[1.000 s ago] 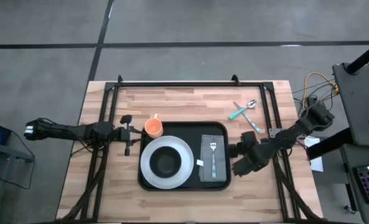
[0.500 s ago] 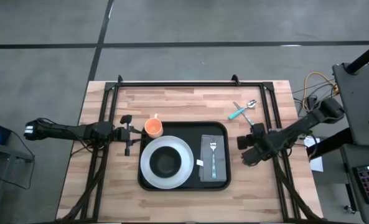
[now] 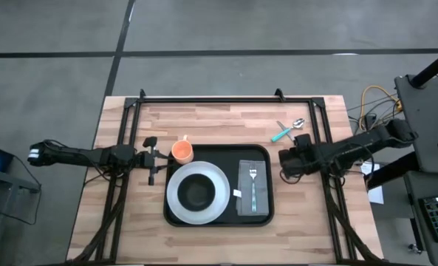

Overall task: Set up tray
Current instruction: Put the blue spoon on the left side of the gray napkin

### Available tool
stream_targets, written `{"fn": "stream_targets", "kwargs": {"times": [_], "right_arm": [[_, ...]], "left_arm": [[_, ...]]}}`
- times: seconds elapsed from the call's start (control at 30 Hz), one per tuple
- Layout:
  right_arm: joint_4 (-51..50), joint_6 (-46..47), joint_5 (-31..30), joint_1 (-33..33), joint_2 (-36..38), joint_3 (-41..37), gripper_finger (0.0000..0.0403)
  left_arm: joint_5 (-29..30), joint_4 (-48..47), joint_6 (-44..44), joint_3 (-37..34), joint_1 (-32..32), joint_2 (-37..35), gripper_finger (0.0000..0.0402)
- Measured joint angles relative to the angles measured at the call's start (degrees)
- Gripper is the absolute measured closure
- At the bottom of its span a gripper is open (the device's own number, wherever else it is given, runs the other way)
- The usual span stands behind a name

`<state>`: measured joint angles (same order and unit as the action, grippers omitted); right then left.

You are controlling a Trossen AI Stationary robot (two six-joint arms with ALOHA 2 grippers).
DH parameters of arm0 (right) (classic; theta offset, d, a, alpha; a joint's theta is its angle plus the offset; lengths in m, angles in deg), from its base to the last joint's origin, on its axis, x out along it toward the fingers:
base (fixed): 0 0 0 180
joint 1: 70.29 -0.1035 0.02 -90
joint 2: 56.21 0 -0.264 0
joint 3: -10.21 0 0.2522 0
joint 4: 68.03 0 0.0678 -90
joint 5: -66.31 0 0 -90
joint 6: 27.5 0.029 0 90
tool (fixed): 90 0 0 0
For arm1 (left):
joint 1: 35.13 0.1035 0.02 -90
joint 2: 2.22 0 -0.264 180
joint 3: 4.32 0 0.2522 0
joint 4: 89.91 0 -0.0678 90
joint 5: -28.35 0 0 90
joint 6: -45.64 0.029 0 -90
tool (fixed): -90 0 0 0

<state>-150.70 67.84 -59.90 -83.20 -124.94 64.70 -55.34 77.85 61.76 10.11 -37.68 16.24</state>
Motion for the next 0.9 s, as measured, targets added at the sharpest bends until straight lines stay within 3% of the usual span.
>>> {"fn": "stream_targets", "kwargs": {"times": [0.4,0.9], "right_arm": [[10.85,-15.87,0.18,8.18,-0.65,-0.02,0.0289],[21.69,-15.51,1.54,9.87,-0.70,-1.10,0.0289]], "left_arm": [[-0.01,0.00,-0.01,0.02,0.00,-0.09,0.0317],[0.00,0.00,-0.01,0.02,0.02,-0.09,0.0317]]}}
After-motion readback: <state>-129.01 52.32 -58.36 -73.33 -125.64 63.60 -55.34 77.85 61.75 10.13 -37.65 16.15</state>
